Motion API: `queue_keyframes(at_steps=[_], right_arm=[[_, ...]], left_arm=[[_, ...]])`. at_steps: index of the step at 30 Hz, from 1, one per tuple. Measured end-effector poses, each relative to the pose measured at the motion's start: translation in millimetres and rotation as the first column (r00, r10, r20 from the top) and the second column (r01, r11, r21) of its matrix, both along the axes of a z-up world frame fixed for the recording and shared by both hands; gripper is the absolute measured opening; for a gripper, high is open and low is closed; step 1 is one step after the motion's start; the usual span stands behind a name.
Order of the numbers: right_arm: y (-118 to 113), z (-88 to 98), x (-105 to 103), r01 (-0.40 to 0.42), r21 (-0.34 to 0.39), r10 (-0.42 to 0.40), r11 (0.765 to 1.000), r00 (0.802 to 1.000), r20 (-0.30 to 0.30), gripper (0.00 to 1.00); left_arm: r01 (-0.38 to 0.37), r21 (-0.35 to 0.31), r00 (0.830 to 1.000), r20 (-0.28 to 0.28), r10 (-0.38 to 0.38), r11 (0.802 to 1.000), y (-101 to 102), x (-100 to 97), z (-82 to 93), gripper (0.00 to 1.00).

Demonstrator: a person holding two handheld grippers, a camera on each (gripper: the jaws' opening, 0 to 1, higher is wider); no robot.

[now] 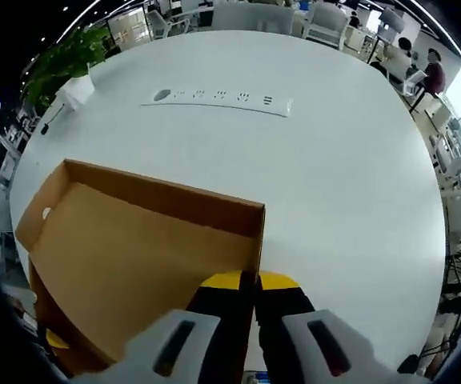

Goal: Operate the shoe box by opening the lid, removing the specified soft item, and placing it in the target area until the item is outside and the box remains undamaged.

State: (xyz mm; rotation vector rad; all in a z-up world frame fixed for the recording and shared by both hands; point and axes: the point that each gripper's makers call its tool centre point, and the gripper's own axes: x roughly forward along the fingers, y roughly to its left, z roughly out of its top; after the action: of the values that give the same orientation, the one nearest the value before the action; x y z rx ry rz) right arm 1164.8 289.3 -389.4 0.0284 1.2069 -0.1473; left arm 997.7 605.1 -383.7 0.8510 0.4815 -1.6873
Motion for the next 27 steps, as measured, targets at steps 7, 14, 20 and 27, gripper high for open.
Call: queue_keyframes(at_steps=[7,14,20,27], right_arm=[[0.8,-5.8,-5.8,0.044,0.050,-0.044,0.998,0.999,-0.008,0.01],[6.1,-1.3,-13.1,0.036,0.018,-0.036,0.999,0.999,0.009,0.01],[0.9,0.8,-3.5,0.010,0.007,-0.010,1.000,0.999,0.047,0.01],[3.7,14.6,-4.6,0.044,-0.001,-0.044,0.999,0.995,0.095,0.01]], left_arm=[[0.004,0.009,1.000,-0.007,-0.004,1.000,0.7,-0.1,-1.7,0.02],[0.007,0.015,1.000,-0.021,-0.006,1.000,0.5,0.4,-0.4,0.02],[-0.005,0.010,1.000,-0.007,0.005,1.000,1.0,0.1,-1.9,0.02],[0.000,0.013,1.000,-0.005,0.000,1.000,1.8,-0.4,-2.5,0.01]])
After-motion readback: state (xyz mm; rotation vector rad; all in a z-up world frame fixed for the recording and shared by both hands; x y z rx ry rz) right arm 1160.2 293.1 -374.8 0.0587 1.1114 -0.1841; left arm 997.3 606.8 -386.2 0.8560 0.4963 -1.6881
